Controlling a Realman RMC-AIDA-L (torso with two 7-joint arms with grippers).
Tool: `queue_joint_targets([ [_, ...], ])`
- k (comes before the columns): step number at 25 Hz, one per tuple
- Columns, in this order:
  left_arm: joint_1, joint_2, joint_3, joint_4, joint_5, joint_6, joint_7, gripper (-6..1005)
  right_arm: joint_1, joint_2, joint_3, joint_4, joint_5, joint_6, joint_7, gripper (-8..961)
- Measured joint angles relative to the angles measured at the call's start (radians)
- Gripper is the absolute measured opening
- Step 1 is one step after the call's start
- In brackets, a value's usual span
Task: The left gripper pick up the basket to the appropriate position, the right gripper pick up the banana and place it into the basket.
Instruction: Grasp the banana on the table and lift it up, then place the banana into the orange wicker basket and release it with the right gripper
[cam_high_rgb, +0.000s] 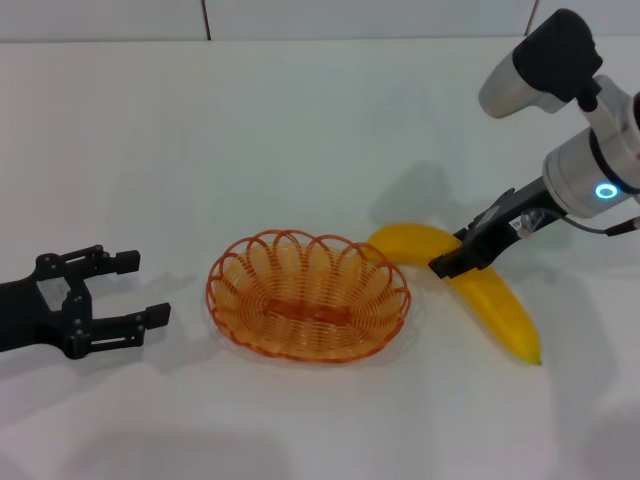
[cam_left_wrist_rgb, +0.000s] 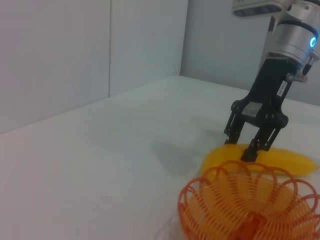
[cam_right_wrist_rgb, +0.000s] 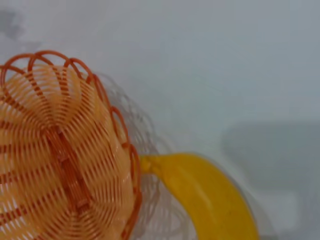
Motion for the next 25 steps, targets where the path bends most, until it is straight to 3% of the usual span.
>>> queue_joint_targets([
  [16,0.001,0.001,0.0,0.0,0.003,0.0,0.0,830,0.017,-0.01,0.125,-0.038,-0.005,0.031,-0.009,533],
  [22,0.003,0.001,0.0,0.0,0.007,0.0,-0.001,830,-0.009,-0.007,0.142,-0.234,0.02,-0.025,-0.005,543],
  [25,0.007,0.001,0.0,0.0,0.008,0.0,0.0,830,-0.029,-0.008,0.141,-0.332,0.106,-0.088,-0.018,548],
])
